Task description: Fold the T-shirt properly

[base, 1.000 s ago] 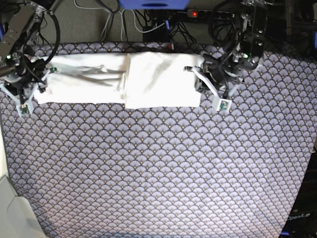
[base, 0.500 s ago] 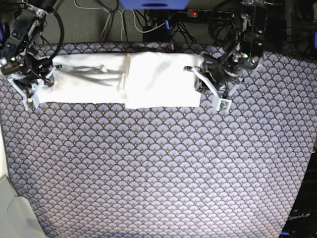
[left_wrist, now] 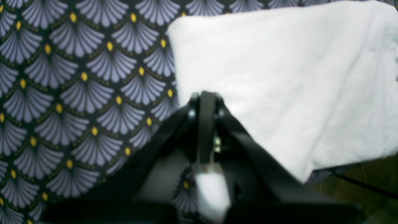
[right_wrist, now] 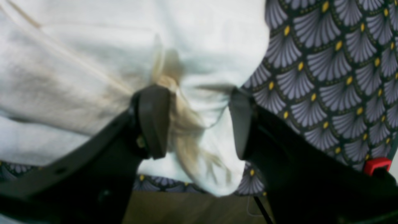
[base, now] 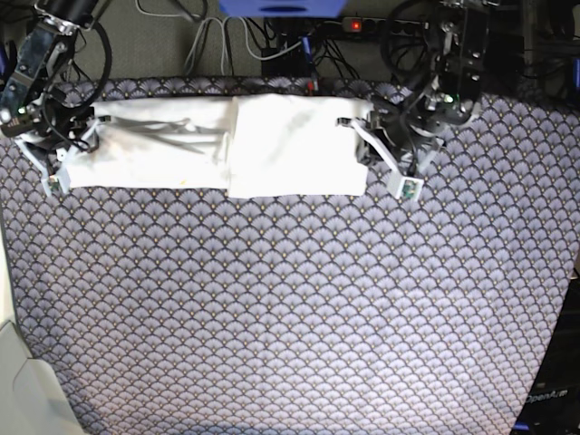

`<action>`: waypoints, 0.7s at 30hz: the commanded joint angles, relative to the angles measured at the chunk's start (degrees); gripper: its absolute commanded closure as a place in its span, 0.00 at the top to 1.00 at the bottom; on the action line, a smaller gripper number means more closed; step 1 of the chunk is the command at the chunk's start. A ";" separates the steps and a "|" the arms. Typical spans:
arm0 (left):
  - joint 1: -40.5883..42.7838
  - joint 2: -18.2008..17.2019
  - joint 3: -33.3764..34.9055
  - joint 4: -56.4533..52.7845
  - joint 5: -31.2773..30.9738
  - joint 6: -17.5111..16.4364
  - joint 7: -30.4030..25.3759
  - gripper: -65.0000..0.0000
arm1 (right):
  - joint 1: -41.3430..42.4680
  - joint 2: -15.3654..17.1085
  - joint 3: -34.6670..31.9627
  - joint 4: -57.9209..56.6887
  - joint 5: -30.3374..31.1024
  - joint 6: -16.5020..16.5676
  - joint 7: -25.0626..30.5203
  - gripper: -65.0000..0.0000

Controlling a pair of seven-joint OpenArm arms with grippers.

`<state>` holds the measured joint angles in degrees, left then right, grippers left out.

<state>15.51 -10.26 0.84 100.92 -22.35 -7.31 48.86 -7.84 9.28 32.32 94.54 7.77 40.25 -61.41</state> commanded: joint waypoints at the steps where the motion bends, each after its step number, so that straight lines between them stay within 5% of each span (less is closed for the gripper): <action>1: -0.34 0.02 -0.09 1.10 -0.55 -0.21 -0.99 0.01 | 0.14 0.44 0.26 0.71 -0.25 -0.25 0.26 0.50; 21: 0.62 -0.24 -0.09 4.17 -0.55 0.15 -0.99 0.01 | 0.93 -4.31 0.34 0.71 -0.08 -0.25 -3.34 0.45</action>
<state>16.36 -10.33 0.84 103.92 -22.35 -7.11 48.88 -6.87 5.32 32.95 95.02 6.87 39.38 -63.64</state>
